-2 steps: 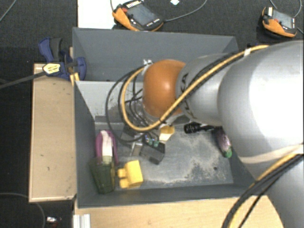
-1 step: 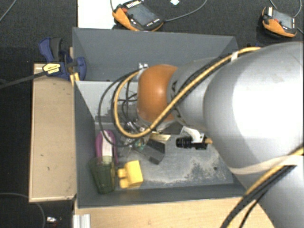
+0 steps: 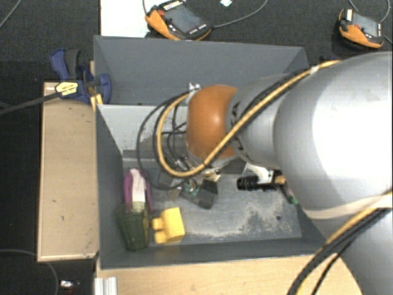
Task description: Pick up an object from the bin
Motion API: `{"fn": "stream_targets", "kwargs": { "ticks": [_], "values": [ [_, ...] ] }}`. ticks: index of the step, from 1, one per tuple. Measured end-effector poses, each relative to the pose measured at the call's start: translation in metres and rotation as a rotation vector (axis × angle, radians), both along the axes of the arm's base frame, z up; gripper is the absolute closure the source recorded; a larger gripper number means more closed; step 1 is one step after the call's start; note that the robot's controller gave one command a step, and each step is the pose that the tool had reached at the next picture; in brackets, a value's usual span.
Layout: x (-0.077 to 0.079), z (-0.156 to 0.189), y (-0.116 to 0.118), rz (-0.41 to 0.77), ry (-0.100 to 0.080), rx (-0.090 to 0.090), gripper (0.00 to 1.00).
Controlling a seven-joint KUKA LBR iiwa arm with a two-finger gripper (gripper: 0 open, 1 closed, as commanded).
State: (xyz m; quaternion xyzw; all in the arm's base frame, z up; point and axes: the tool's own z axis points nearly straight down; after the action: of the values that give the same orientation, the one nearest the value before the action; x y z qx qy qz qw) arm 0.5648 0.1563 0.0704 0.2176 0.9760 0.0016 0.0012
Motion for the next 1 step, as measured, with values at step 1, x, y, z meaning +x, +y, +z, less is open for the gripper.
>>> {"fn": "stream_targets", "kwargs": {
  "ticks": [1],
  "values": [
    [-0.0001, 0.0001, 0.0000, -0.001, 0.000, 0.000, 1.00]
  ]
}}
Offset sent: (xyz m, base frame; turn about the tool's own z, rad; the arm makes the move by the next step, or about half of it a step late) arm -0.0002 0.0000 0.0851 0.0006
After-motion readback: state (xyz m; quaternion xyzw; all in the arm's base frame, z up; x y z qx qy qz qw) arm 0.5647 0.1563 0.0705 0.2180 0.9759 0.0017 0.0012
